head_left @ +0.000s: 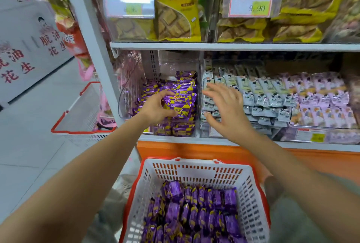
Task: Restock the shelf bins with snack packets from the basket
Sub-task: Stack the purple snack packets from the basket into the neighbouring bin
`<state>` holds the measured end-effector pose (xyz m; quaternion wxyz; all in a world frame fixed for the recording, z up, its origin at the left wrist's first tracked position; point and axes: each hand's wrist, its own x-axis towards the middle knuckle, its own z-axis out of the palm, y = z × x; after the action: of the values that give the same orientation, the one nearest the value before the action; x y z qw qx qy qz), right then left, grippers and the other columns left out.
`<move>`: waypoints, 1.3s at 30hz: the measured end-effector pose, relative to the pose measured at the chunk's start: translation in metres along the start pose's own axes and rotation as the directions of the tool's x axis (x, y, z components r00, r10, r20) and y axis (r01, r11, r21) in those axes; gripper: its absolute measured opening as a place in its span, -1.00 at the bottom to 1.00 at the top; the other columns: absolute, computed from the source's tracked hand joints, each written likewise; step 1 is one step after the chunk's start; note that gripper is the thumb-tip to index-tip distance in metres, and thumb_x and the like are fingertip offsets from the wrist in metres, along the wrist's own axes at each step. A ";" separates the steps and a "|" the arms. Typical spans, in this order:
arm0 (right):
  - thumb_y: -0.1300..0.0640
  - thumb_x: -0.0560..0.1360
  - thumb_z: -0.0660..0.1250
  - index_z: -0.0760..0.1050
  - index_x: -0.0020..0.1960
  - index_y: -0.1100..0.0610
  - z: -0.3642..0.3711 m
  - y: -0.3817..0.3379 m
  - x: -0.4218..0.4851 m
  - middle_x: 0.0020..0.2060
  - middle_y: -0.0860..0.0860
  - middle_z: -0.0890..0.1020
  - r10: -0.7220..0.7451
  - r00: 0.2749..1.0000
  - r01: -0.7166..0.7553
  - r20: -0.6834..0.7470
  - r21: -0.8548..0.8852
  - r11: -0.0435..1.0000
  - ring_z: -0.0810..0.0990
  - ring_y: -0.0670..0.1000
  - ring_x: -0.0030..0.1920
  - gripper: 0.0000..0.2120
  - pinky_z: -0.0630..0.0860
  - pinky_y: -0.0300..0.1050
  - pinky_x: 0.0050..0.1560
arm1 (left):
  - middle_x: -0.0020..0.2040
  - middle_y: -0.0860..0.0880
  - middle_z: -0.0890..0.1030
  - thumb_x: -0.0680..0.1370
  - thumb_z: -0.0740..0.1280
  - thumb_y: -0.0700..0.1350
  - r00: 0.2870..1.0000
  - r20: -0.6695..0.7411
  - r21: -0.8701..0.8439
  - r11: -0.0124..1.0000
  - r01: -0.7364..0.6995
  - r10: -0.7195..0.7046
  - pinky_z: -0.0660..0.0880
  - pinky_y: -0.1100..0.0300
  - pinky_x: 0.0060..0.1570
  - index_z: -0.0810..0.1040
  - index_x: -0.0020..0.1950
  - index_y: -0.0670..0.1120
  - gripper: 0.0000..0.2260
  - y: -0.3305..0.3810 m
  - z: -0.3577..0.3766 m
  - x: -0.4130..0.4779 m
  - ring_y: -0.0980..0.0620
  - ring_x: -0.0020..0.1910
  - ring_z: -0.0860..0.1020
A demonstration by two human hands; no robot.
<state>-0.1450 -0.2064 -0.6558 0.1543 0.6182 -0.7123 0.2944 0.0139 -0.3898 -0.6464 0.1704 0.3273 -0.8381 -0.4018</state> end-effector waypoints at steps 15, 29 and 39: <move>-0.21 0.38 0.45 0.16 0.55 0.05 0.023 0.007 0.005 0.51 0.12 0.23 0.008 0.996 0.019 0.084 -0.309 0.951 0.12 0.15 0.53 -0.12 -0.01 0.17 0.46 | 0.35 -0.18 0.47 0.44 0.51 -0.02 0.987 0.027 0.229 0.962 0.145 -0.156 0.44 0.07 0.16 0.10 0.57 -0.16 -0.15 -0.006 0.031 0.028 -0.18 0.28 0.47; -0.12 0.39 0.46 0.14 0.56 0.05 0.023 0.008 0.002 0.52 0.11 0.23 0.012 0.996 0.015 0.086 -0.301 0.953 0.11 0.14 0.54 -0.14 -0.03 0.15 0.47 | 0.51 -0.22 0.25 0.48 0.48 -0.06 0.987 -0.008 0.339 0.928 0.152 -0.159 0.35 0.02 0.31 0.02 0.56 -0.24 -0.16 0.008 0.043 0.028 -0.18 0.45 0.30; -0.04 0.41 0.47 0.19 0.53 0.08 0.012 0.013 -0.001 0.50 0.12 0.26 -0.015 0.997 0.033 0.072 -0.256 0.966 0.18 0.15 0.51 -0.21 0.07 0.14 0.47 | 0.47 -0.22 0.27 0.43 0.52 -0.03 0.981 -0.105 0.352 0.916 0.191 -0.164 0.39 -0.03 0.24 0.14 0.52 -0.18 -0.18 0.010 0.044 0.013 -0.22 0.38 0.36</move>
<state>-0.1554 -0.2120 -0.6687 0.2120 0.6114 -0.7418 0.1762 -0.0241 -0.3694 -0.6655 0.1006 0.4423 -0.8575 -0.2428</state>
